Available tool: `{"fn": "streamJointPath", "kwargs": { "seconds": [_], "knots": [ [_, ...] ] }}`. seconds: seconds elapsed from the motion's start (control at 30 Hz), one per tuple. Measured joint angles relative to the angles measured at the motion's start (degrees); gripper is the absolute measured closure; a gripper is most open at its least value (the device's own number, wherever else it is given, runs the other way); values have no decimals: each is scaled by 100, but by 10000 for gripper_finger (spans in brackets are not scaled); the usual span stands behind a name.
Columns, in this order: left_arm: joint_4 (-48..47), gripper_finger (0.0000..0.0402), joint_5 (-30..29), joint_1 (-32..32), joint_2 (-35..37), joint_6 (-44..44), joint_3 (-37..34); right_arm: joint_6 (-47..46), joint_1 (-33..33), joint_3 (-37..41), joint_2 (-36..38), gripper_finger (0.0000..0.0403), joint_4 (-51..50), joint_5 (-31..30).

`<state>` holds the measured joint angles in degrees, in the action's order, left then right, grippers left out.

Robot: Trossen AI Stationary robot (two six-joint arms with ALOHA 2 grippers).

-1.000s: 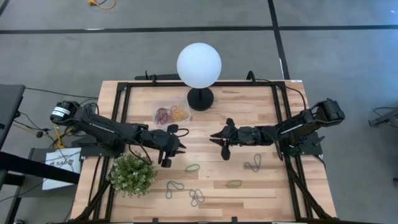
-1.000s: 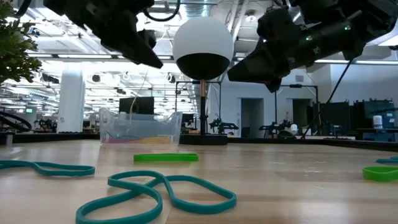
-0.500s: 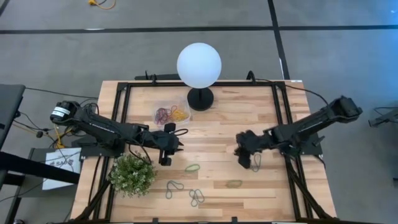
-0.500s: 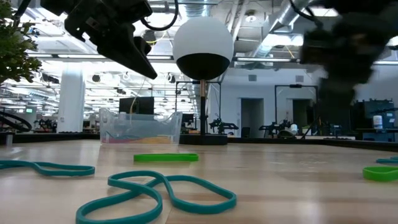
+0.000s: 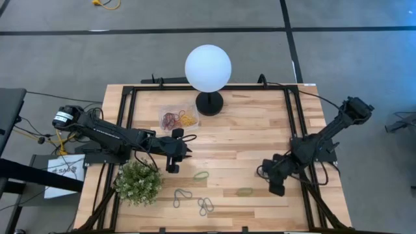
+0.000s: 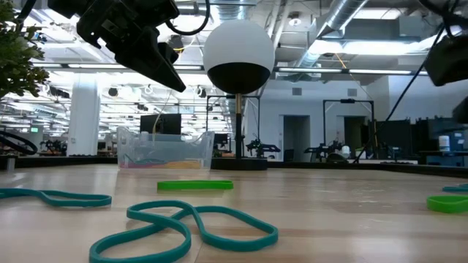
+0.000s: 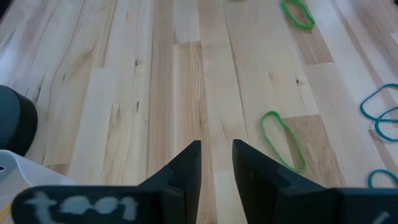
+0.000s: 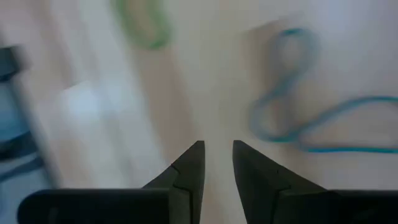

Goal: Pick and place items into bin
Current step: Put the blue rubber band into the transparent bin

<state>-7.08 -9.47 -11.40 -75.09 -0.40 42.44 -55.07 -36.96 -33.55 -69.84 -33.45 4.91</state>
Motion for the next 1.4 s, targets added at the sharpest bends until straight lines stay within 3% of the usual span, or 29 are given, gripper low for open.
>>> {"fn": "streamJointPath", "kwargs": {
  "seconds": [0.13,0.43,0.67,0.87,1.1,1.4],
  "knots": [
    [30,320,0,2,0,-95,0,-45,-10,-26,-69,326,-102,-519],
    [40,320,0,2,0,-95,0,351,67,-58,-1131,326,-353,-575],
    [15,320,0,2,0,-78,0,404,136,-192,-1304,326,-428,-596],
    [47,320,0,2,0,-68,2,759,133,-340,-1211,330,-159,-1620],
    [-5,320,0,2,0,-76,4,1055,299,-350,-1566,396,-50,-1432],
    [-1,320,1,2,0,-70,4,549,207,-701,-1460,400,-457,-1378]
  ]
}}
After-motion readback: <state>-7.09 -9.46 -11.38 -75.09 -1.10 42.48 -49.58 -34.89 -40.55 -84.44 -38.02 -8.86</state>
